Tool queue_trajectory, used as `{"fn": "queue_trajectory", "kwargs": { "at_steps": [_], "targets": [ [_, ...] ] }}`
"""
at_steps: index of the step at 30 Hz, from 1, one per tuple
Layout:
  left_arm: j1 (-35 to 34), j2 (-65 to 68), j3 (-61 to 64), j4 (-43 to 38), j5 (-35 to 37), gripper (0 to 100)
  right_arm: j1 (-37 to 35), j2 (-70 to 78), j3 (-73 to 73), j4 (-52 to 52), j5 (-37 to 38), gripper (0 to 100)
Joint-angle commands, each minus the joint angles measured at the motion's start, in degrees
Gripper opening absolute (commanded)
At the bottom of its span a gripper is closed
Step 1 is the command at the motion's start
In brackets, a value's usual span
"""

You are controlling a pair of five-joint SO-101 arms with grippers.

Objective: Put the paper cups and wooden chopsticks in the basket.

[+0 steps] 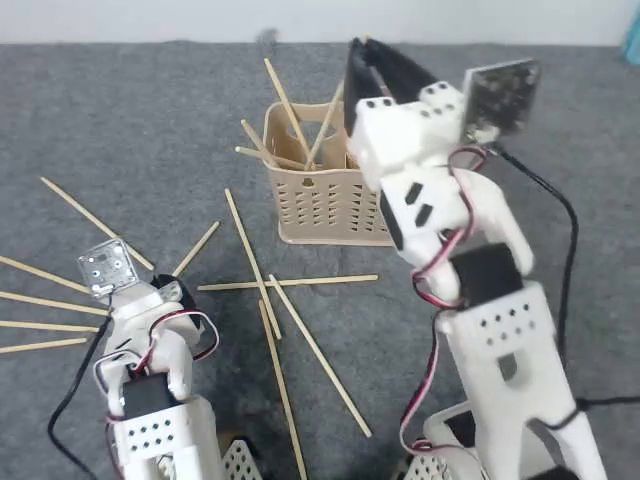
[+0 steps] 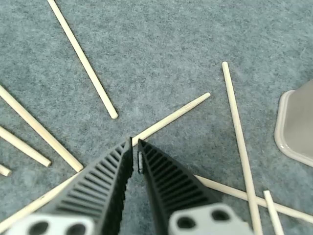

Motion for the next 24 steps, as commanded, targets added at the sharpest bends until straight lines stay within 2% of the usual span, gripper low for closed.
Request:
{"fn": "queue_trajectory", "kwargs": {
  "at_steps": [1,8,17,24],
  "targets": [
    [0.4,-0.7,-0.2,-1.8,-0.8,1,-1.3,1.1,0.1,-1.2,1.1,0.8],
    [0.4,-0.7,-0.2,-1.8,-0.8,1,-3.9,3.7,6.3,-1.6,1.4,0.8],
    [0.4,-0.7,-0.2,-1.8,-0.8,1,-4.4,3.9,21.5,-15.7,1.5,0.8],
    [0.4,-0.7,-0.2,-1.8,-0.8,1,-5.2,3.9,25.9,-15.8,1.5,1.0]
  ]
}}
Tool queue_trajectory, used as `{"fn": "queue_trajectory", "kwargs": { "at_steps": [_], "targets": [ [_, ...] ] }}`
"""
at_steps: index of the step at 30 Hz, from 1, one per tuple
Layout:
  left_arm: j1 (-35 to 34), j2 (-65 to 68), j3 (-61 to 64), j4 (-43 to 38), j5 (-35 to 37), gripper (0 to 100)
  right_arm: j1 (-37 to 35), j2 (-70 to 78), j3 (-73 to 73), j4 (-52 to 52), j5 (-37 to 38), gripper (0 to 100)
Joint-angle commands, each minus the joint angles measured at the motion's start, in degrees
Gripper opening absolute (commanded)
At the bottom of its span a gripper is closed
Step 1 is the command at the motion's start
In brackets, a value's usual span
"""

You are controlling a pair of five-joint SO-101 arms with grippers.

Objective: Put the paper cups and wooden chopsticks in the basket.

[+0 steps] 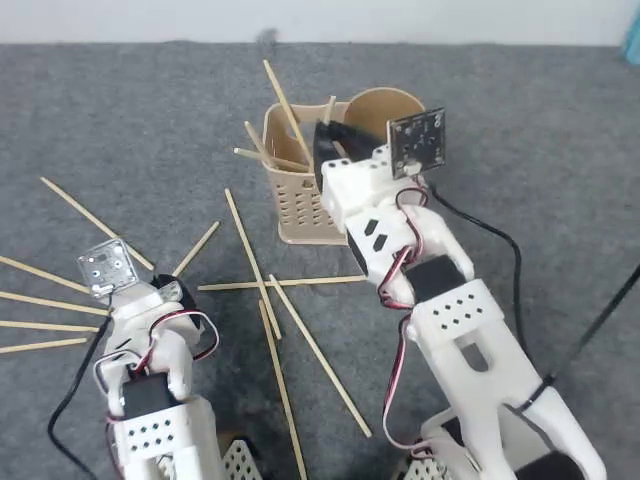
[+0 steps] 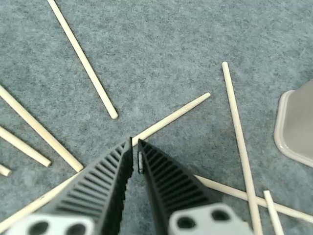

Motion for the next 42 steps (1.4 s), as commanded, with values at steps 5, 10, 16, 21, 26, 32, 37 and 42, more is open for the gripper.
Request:
{"fn": "queue_trajectory", "kwargs": {
  "at_steps": [5,10,16,21,26,32,37,42],
  "targets": [
    [0.4,-0.7,-0.2,-1.8,-0.8,1,-1.3,-0.7,-0.8,0.3,1.6,7.2],
    [0.4,-0.7,-0.2,-1.8,-0.8,1,-1.0,-0.7,-9.8,8.3,1.2,17.7],
    [0.4,-0.7,-0.2,-1.9,-0.8,1,-0.8,-0.7,-24.8,18.3,1.1,17.8],
    [0.4,-0.7,-0.2,-1.9,-0.8,1,-0.7,-0.7,-36.0,27.6,-1.8,17.8],
    [0.4,-0.7,-0.2,-1.9,-0.8,1,-0.8,-0.7,-46.2,39.9,-5.5,17.8],
    [0.4,-0.7,-0.2,-1.9,-0.8,1,-2.9,-0.7,-54.4,61.3,-6.6,17.7],
    [0.4,-0.7,-0.2,-1.9,-0.8,1,-9.3,-0.7,-57.5,77.8,-0.6,17.7],
    [0.4,-0.7,-0.2,-1.9,-0.8,1,-19.6,-0.6,-57.2,91.4,7.5,17.7]
  ]
}}
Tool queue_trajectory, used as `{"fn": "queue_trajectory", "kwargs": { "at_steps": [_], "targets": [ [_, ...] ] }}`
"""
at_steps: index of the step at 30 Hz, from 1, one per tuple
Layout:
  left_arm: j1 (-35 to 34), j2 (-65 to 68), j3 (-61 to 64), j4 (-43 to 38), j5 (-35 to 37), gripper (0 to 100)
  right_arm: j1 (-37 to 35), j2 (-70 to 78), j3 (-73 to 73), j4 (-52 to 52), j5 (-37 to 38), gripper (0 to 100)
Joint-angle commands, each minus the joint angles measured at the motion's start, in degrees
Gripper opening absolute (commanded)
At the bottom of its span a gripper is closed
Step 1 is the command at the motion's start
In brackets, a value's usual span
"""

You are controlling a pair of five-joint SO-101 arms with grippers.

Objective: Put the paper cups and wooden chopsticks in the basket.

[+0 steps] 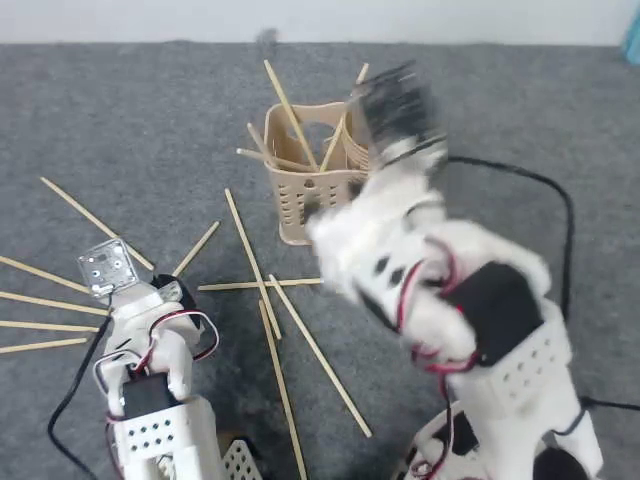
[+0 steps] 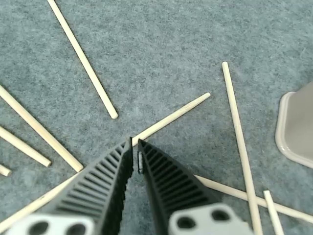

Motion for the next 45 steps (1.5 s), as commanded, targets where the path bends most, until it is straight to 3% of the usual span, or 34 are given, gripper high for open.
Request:
{"fn": "queue_trajectory", "kwargs": {
  "at_steps": [1,8,17,25,34,41,45],
  "targets": [
    [0.4,-0.7,-0.2,-1.9,-0.8,1,-6.3,-0.7,-2.5,8.9,5.9,17.7],
    [0.1,-0.7,-0.2,-1.9,-0.8,1,-8.0,-0.8,7.0,11.2,13.7,17.7],
    [-10.6,-0.7,-1.5,-7.2,-0.6,1,-8.1,-0.8,22.3,11.5,14.2,17.7],
    [-22.2,-0.2,-5.0,-6.2,2.3,1,-8.3,-0.8,35.5,10.2,17.7,17.7],
    [-30.3,-0.2,-9.2,-0.1,0.2,1,-8.3,-0.8,57.6,-15.8,17.3,17.6],
    [-31.0,-0.2,-14.5,6.5,0.5,12,-7.4,-0.8,70.4,-36.5,7.7,17.6],
    [-31.0,-0.1,-17.0,7.6,3.1,13,-2.8,-0.8,74.5,-44.3,5.2,17.6]
  ]
}}
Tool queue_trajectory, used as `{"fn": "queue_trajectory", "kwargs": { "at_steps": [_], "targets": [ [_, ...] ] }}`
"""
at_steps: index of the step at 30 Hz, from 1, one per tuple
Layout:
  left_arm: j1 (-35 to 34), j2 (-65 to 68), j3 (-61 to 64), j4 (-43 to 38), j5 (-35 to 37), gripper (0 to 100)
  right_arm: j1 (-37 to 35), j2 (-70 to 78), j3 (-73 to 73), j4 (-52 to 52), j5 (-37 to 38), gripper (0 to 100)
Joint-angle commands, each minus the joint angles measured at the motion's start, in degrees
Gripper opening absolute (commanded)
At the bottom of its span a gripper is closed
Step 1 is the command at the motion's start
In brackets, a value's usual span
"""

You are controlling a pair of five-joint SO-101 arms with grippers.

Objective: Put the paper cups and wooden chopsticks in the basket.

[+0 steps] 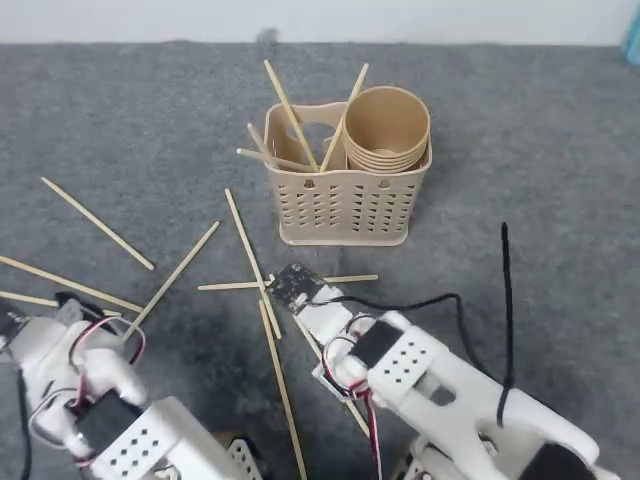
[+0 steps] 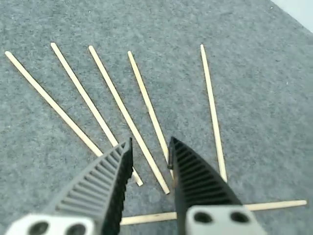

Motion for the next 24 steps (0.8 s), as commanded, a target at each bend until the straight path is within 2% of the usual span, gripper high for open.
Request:
{"fn": "queue_trajectory", "kwargs": {
  "at_steps": [1,4,8,12,17,20,24],
  "targets": [
    [-0.4,-0.1,-3.7,0.4,2.3,13,5.8,-0.8,2.2,-7.2,-1.8,17.6],
    [-0.4,-0.1,-4.3,0.4,2.4,13,9.2,-0.8,4.2,-12.2,-1.7,15.0],
    [-0.4,0.0,-5.8,0.5,2.4,13,8.7,-0.8,4.7,-14.4,-1.6,3.0],
    [-0.4,3.1,-10.8,3.0,2.4,13,8.5,-0.8,4.8,-14.4,-1.4,1.6],
    [-0.4,19.4,-19.3,3.5,2.5,13,8.5,-0.8,4.8,-14.2,-1.4,1.6],
    [-0.8,31.5,-23.5,0.8,2.5,13,8.5,-0.8,4.8,-14.2,-1.4,1.6],
    [-5.1,47.0,-31.3,-2.1,2.1,13,8.5,-0.8,4.8,-14.1,-1.4,1.6]
  ]
}}
